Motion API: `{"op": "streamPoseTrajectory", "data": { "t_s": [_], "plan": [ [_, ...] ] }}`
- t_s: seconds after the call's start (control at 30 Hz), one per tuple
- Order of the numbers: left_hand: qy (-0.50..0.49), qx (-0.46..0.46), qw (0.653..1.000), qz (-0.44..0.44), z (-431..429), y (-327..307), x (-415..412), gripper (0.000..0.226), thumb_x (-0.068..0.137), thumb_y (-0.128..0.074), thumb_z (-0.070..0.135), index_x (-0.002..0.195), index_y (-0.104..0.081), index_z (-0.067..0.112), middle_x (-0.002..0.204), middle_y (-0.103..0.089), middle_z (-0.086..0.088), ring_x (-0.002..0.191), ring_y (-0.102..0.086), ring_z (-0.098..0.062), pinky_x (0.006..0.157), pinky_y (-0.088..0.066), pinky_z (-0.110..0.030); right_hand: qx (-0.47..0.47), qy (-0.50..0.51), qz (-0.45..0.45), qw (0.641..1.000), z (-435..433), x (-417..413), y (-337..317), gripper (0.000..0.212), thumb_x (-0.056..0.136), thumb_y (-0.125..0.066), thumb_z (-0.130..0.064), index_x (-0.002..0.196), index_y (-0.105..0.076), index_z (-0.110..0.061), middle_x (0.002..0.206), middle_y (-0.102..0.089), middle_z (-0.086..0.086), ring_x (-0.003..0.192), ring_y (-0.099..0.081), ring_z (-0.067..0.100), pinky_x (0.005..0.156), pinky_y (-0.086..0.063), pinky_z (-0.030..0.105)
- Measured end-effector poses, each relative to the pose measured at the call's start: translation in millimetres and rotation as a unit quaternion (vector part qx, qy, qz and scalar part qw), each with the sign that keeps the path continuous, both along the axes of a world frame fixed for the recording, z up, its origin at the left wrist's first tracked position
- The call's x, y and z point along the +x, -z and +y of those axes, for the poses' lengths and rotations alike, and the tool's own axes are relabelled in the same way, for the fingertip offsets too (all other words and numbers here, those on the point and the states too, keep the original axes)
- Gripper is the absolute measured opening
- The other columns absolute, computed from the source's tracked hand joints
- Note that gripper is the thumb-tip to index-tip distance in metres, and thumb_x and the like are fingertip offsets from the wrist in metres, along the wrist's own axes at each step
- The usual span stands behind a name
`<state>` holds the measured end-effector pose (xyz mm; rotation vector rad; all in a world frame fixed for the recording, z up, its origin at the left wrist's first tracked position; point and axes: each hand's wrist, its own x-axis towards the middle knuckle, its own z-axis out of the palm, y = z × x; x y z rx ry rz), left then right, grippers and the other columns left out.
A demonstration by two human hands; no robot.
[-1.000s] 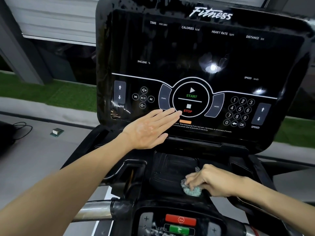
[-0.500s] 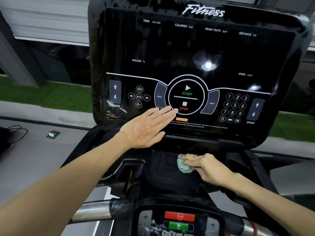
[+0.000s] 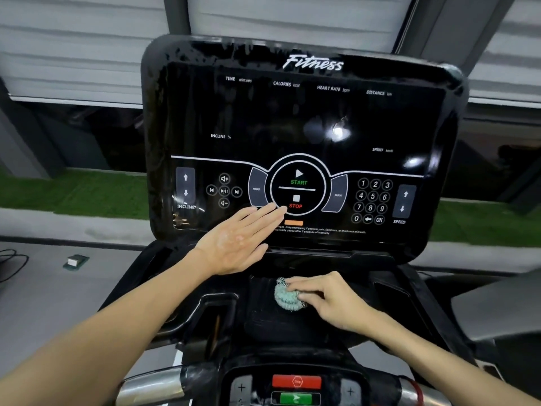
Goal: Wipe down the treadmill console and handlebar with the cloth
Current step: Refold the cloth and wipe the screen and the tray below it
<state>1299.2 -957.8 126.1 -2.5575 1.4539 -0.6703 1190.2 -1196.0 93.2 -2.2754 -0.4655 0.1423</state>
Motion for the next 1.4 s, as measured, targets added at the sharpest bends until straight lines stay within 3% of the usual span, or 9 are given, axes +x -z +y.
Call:
{"op": "streamPoseTrajectory", "data": {
  "t_s": [0.13,0.27,0.43,0.7,0.83,1.03,1.2,1.3,1.4],
  "plan": [
    [0.062,-0.137,0.985,0.084,-13.8,-16.6,-13.4,0.049,0.099,-0.041,0.024,0.142,-0.048,0.003,0.150,-0.045,-0.008,0.139,-0.041,-0.020,0.115,-0.033,-0.038,0.160,0.096,0.048,0.981,-3.9,-9.4,-43.0,0.026,0.090,-0.062,-0.001,0.111,-0.072,-0.011,0.102,-0.073,-0.012,0.099,-0.066,0.000,0.088,-0.048,0.018],
    [0.085,-0.345,0.899,0.258,-32.9,-64.5,-34.0,0.040,0.099,-0.044,0.028,0.136,-0.055,0.016,0.137,-0.054,0.006,0.124,-0.051,-0.007,0.108,-0.038,-0.025,0.433,0.141,0.159,0.876,-8.3,-10.7,-94.3,0.030,0.089,-0.057,-0.013,0.117,-0.066,-0.009,0.113,-0.070,0.013,0.101,-0.067,0.023,0.089,-0.054,0.040],
    [0.133,-0.347,0.889,0.268,-41.9,-117.3,-48.8,0.041,0.092,-0.060,0.042,0.129,-0.058,0.024,0.126,-0.054,0.014,0.115,-0.054,-0.006,0.100,-0.041,-0.018,0.581,0.140,0.164,0.785,6.9,-17.9,-125.9,0.034,0.087,-0.050,-0.012,0.118,-0.063,-0.005,0.115,-0.068,0.016,0.094,-0.069,0.023,0.073,-0.057,0.031],
    [0.126,-0.306,0.913,0.239,-50.3,-129.3,-46.5,0.055,0.082,-0.072,0.049,0.127,-0.060,0.022,0.125,-0.057,0.013,0.117,-0.054,-0.007,0.098,-0.048,-0.032,0.585,0.118,0.121,0.793,25.6,-19.0,-143.6,0.034,0.099,-0.044,-0.013,0.130,-0.055,-0.005,0.122,-0.065,0.013,0.104,-0.065,0.022,0.087,-0.054,0.035],
    [0.070,-0.433,0.829,0.347,-44.4,-145.4,-42.6,0.026,0.089,-0.065,0.019,0.114,-0.067,0.028,0.107,-0.070,0.013,0.101,-0.065,0.000,0.094,-0.053,-0.030,0.511,0.157,0.083,0.841,24.1,-15.1,-152.8,0.031,0.098,-0.046,-0.015,0.125,-0.059,-0.008,0.119,-0.067,0.013,0.106,-0.065,0.024,0.096,-0.051,0.040],
    [0.019,-0.536,0.689,0.488,-23.9,-165.9,-34.5,0.027,0.097,-0.058,0.017,0.113,-0.060,0.038,0.091,-0.076,0.001,0.087,-0.069,-0.012,0.083,-0.052,-0.026,0.453,0.233,0.042,0.859,26.7,-7.4,-170.4,0.022,0.099,-0.050,-0.018,0.109,-0.068,-0.012,0.101,-0.070,0.003,0.078,-0.064,0.014,0.069,-0.052,0.027],
    [0.022,-0.518,0.687,0.508,-12.2,-163.8,-33.3,0.034,0.099,-0.051,0.009,0.083,-0.071,0.032,0.086,-0.070,0.010,0.083,-0.059,-0.011,0.071,-0.048,-0.028,0.461,0.257,0.038,0.849,29.1,-5.0,-180.4,0.023,0.100,-0.048,-0.022,0.106,-0.068,-0.012,0.097,-0.063,0.008,0.073,-0.054,0.022,0.059,-0.050,0.025],
    [0.051,-0.456,0.679,0.573,-5.8,-167.2,-39.4,0.018,0.090,-0.068,0.008,0.096,-0.075,0.023,0.097,-0.073,0.011,0.081,-0.066,-0.003,0.069,-0.049,-0.013,0.504,0.239,0.049,0.829,26.3,-7.2,-186.5,0.022,0.101,-0.047,-0.017,0.102,-0.068,-0.013,0.087,-0.067,0.003,0.064,-0.059,0.013,0.059,-0.051,0.025],
    [0.073,-0.369,0.710,0.595,-1.2,-161.0,-39.2,0.051,0.066,-0.089,0.007,0.111,-0.070,0.022,0.116,-0.071,-0.001,0.102,-0.069,-0.014,0.090,-0.054,-0.026,0.565,0.219,0.072,0.792,24.1,-10.3,-190.0,0.022,0.099,-0.047,-0.013,0.100,-0.069,-0.010,0.080,-0.067,0.003,0.063,-0.058,0.009,0.058,-0.053,0.022]
  ]
}}
